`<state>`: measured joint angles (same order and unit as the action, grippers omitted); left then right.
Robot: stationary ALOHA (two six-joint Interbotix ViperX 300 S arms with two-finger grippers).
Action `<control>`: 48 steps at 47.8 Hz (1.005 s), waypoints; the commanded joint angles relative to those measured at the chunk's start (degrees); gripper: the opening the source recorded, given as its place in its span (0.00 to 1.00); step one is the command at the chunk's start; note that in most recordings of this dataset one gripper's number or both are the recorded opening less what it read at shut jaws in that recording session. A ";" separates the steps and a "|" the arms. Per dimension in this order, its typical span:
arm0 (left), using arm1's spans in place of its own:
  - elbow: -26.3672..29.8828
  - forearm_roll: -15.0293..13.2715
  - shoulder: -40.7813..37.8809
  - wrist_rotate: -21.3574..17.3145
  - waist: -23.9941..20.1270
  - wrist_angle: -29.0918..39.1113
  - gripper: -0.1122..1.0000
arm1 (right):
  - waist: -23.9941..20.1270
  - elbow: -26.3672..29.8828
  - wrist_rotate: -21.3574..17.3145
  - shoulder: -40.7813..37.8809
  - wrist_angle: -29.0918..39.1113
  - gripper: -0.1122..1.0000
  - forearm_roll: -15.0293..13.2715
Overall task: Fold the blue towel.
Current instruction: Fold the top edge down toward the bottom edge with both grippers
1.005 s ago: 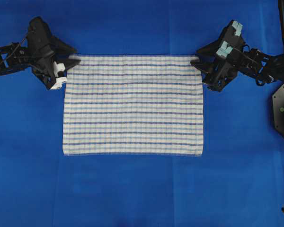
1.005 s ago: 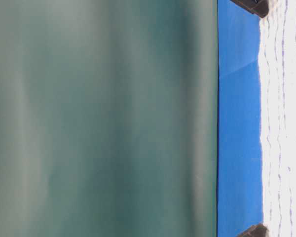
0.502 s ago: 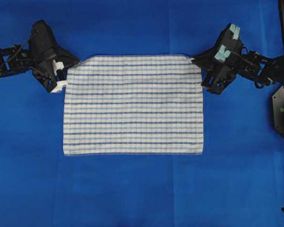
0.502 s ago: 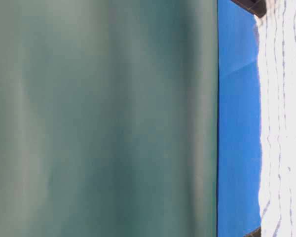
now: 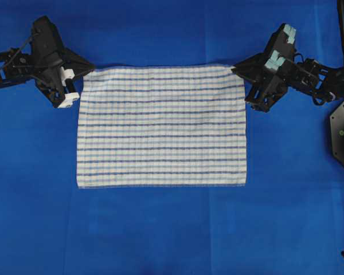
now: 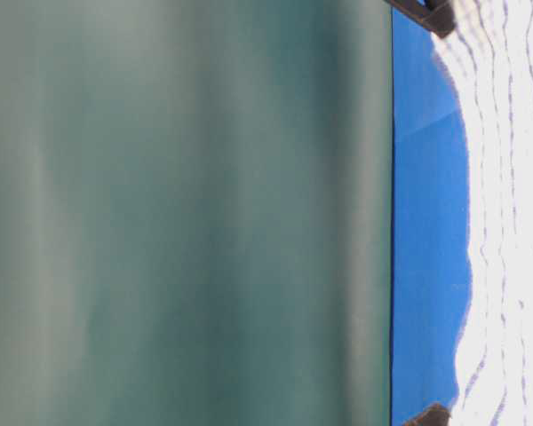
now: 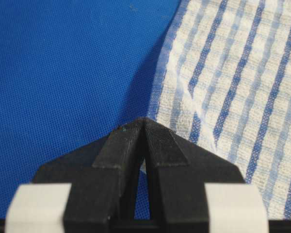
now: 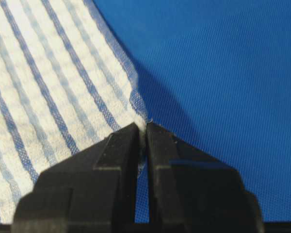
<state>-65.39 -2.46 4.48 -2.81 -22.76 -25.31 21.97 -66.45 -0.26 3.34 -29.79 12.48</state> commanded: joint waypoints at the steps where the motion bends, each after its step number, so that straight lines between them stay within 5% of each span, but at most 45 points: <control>1: 0.09 0.09 1.93 -0.09 0.00 0.18 0.10 | -0.09 0.18 0.09 1.49 0.09 0.17 0.09; 18: -0.18 0.18 3.43 0.00 1.76 0.26 0.10 | -1.67 0.00 -0.09 3.08 2.55 0.17 0.26; 36: -2.20 0.18 14.50 0.53 11.43 3.78 0.10 | -8.61 -1.41 -0.44 15.47 14.06 0.17 2.72; 48: -4.48 -0.18 19.51 0.97 21.01 3.78 0.10 | -16.52 -3.25 -0.44 22.15 18.02 0.17 7.91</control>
<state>-70.14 -2.46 22.59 -2.02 -4.31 -21.27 7.73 -69.70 -0.70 23.55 -12.22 18.81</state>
